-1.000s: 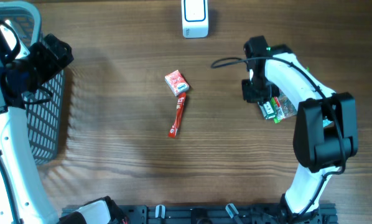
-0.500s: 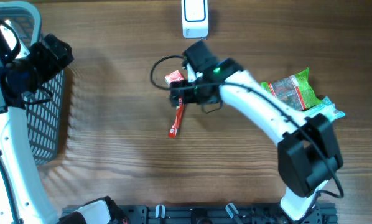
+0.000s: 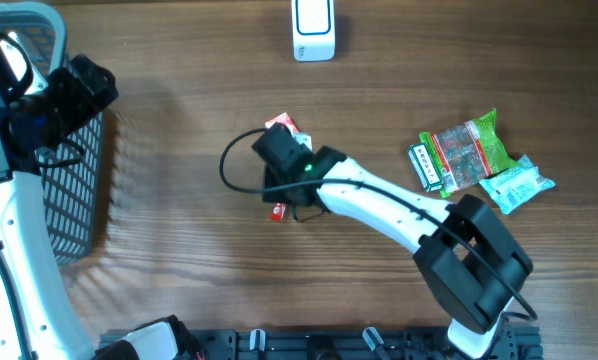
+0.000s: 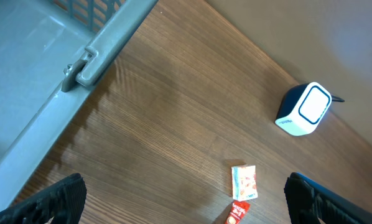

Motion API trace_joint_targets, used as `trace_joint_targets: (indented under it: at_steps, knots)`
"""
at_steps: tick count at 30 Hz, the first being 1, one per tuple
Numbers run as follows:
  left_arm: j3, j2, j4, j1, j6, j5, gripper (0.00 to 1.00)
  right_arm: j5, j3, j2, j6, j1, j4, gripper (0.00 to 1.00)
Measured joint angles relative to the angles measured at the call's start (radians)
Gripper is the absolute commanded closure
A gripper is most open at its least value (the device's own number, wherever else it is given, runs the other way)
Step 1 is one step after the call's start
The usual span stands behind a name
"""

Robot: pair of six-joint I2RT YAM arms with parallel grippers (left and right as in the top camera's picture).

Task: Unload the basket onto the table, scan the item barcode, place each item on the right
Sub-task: 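Move the right gripper left over the red Nescafe stick, then grasp the red Nescafe stick with the right gripper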

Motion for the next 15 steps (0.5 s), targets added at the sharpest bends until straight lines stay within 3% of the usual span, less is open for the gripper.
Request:
trace_joint_targets:
  at_steps: [10, 15]
  knots:
    - [0.000, 0.000, 0.000, 0.000, 0.000, 0.000, 0.00, 0.069, -0.087, 0.008, 0.099, 0.009, 0.101, 0.60]
    - [0.000, 0.000, 0.000, 0.000, 0.000, 0.000, 0.00, 0.062, -0.092, 0.026, 0.119, 0.009, 0.122, 0.87]
